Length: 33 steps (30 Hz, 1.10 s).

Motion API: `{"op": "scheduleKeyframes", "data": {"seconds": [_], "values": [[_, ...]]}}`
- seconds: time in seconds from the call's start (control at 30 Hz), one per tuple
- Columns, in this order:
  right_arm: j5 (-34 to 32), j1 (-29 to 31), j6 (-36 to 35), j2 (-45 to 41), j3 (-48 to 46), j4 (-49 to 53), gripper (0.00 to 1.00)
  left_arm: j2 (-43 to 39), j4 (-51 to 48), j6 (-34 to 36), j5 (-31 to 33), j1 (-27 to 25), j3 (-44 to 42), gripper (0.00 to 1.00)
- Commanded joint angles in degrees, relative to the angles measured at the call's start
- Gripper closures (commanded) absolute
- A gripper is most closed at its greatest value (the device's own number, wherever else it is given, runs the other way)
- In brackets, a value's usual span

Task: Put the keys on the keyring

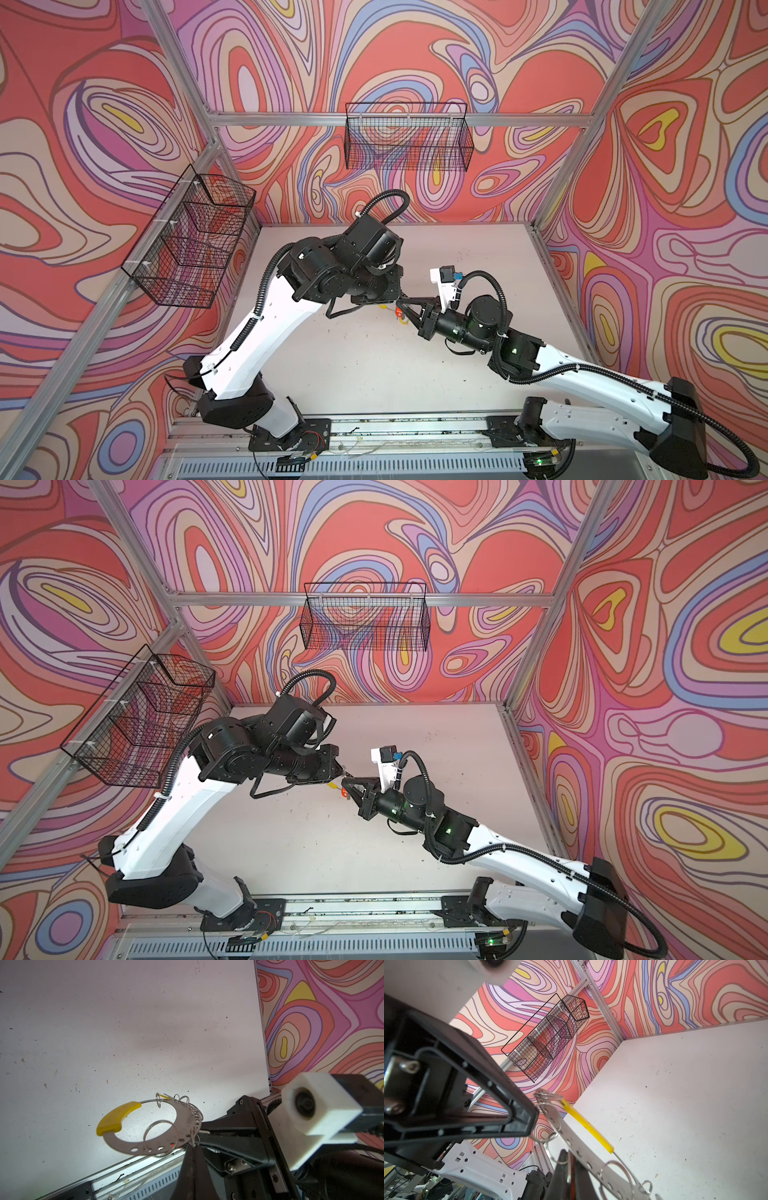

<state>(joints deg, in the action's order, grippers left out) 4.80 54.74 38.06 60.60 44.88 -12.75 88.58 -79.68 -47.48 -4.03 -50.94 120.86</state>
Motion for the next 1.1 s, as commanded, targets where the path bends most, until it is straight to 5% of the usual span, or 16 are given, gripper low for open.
{"op": "scheduleKeyframes", "data": {"seconds": [0.0, 0.13, 0.27, 0.37, 0.43, 0.6, 0.7, 0.8, 1.07], "values": [[-3.8, -2.8, 3.9, 0.3, -0.9, 10.8, 1.00, -1.6, -2.5, 2.1, -0.3, -0.1, 3.2, 1.00], [-3.4, -2.9, 3.4, 0.1, 0.3, 12.5, 1.00, -0.5, -3.8, 3.6, -0.9, 0.0, 4.2, 1.00], [5.9, -2.9, -1.5, -0.6, 1.1, 9.3, 0.97, 0.8, -4.7, 5.3, -1.5, -0.1, 5.7, 1.00], [11.5, -3.0, -7.6, -3.8, 1.4, 13.1, 0.62, 2.2, -6.2, 6.7, -2.2, 0.0, 8.0, 1.00], [13.5, -2.9, -12.3, -6.6, 2.3, 18.2, 0.52, 3.8, -8.7, 7.5, -2.7, 0.0, 10.1, 1.00], [13.3, -2.9, -22.0, -11.1, 8.5, 29.9, 0.47, 6.9, -13.5, 9.1, -3.3, 0.0, 13.4, 1.00], [7.6, -2.9, -25.5, -10.6, 11.5, 31.0, 0.43, 7.6, -14.5, 9.3, -3.0, -0.1, 13.4, 1.00], [3.9, -2.9, -28.4, -8.3, 12.5, 29.4, 0.39, 8.0, -14.6, 9.3, -3.3, -0.4, 13.5, 1.00], [9.0, -3.0, -29.9, -3.6, 8.3, 17.7, 0.33, 9.2, -15.5, 9.6, -4.7, -0.5, 15.5, 1.00]]}}
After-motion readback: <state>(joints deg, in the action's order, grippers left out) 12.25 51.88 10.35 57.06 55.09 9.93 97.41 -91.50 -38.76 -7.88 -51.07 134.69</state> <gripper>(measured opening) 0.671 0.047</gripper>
